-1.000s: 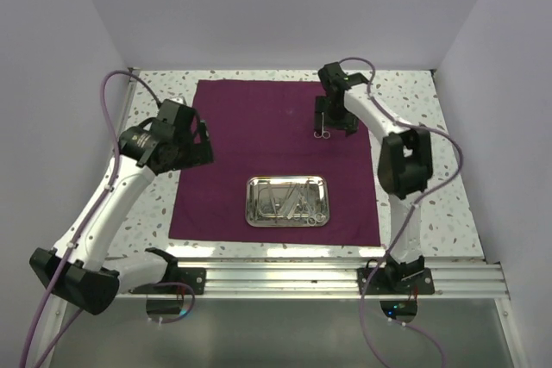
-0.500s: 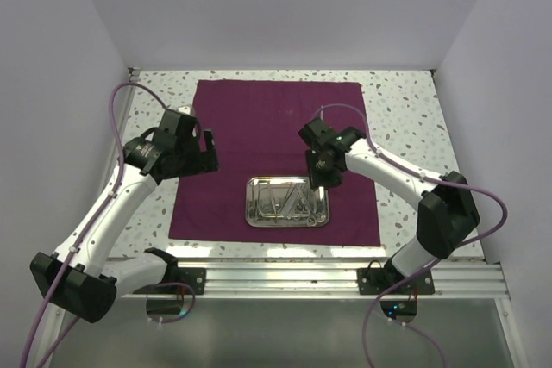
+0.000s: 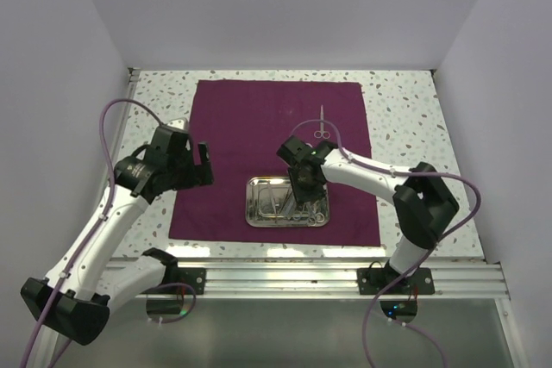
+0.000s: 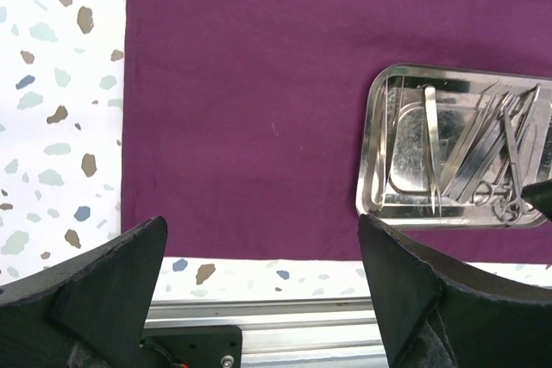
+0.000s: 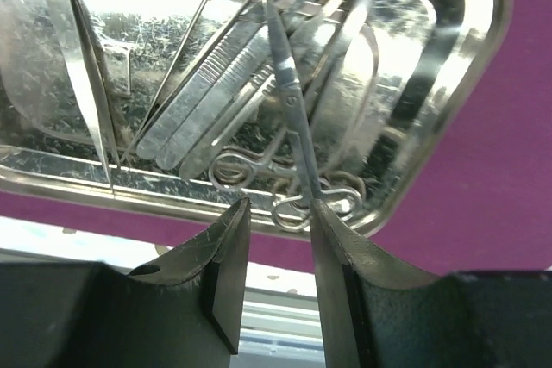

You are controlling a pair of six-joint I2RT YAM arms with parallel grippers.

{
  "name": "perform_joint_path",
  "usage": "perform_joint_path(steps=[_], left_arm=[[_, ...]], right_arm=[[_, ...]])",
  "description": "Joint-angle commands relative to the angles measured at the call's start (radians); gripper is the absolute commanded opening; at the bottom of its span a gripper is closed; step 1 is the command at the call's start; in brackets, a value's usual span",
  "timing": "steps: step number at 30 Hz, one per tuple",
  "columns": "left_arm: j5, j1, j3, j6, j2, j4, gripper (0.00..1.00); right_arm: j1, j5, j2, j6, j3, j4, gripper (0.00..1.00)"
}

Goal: Open and lay out the surgical kit
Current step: Pick up the medical item from the container.

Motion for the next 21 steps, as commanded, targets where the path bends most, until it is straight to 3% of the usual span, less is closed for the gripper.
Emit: perform_joint_path(steps=[1,8,21], left_arm=[[-0.007,0.005,-0.020,0.000,-0.040,0.016,0.95],[-0.029,0.005,-0.041,-0.007,-0.091,-0.022,0.95],[-0.047,0.005,-0.041,-0.015,-0.103,-0.056,0.95]], right_arm=[[0.012,0.016,0.050,0.024,-0.022,0.060,0.37],[0.011,0.041,0.150,0.014,0.013,0.075,0.35],[0.009,0.070,0.130,0.011,0.017,0.069,0.34]])
